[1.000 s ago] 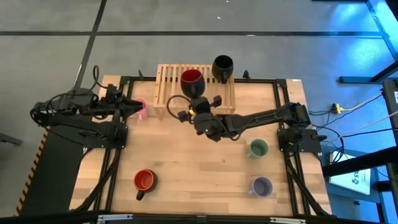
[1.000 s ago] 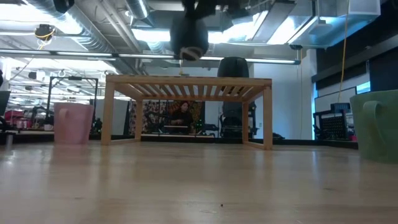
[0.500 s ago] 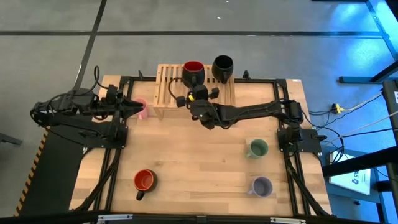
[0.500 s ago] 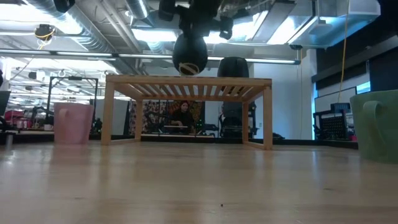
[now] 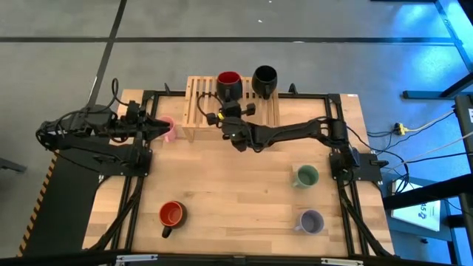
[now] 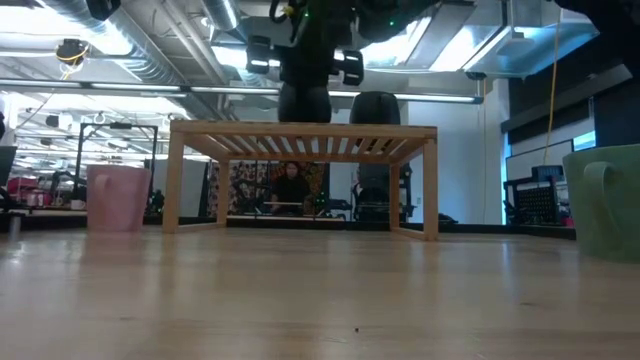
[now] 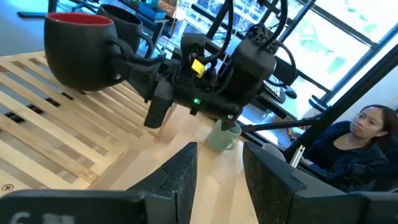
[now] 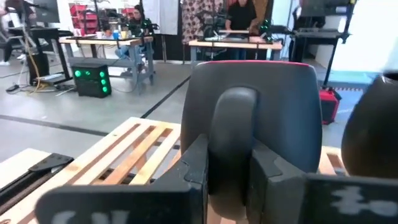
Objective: Place coffee mugs
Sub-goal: Put the red black mug on the shelf, then put the orange black mug on the shelf
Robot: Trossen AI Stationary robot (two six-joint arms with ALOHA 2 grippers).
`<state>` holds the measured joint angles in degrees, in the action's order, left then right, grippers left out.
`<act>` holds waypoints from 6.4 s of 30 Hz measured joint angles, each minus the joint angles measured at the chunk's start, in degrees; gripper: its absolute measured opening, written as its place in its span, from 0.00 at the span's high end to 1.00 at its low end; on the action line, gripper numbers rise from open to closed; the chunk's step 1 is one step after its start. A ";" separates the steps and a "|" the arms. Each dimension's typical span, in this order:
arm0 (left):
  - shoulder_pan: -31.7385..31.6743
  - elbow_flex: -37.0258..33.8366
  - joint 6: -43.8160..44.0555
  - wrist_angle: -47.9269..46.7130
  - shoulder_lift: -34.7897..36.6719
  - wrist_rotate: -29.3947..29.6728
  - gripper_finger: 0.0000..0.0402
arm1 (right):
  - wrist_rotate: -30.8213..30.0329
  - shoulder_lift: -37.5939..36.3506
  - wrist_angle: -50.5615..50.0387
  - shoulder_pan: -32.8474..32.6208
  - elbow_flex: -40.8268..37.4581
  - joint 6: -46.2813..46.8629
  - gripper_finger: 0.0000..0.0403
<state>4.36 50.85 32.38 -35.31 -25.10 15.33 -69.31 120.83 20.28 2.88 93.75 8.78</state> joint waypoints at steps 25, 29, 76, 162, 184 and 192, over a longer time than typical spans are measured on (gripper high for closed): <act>0.00 -0.02 -0.07 0.00 0.00 0.00 0.69 | 2.58 0.73 -2.64 3.25 0.00 0.53 0.84; 0.00 -0.02 -0.07 0.00 0.00 0.00 0.69 | 2.47 0.71 -2.72 3.04 0.00 0.52 0.71; 0.04 -0.11 0.31 -9.96 -3.41 -14.24 0.69 | 50.84 0.12 -26.19 -18.40 21.22 7.08 0.42; 39.06 9.64 5.74 -19.28 -58.00 -17.34 0.69 | 34.35 0.25 -63.87 -43.05 20.86 47.02 0.42; 37.15 12.91 7.29 -20.44 -63.85 -16.62 0.96 | 32.41 0.25 -63.89 -43.05 20.86 45.97 0.42; 27.98 17.68 19.47 -24.13 -55.69 0.04 0.96 | 23.78 0.25 -62.51 -42.98 20.86 40.62 0.42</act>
<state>32.34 68.53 51.85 -59.44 -80.79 15.37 -45.53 121.08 -42.23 -40.10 114.61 49.40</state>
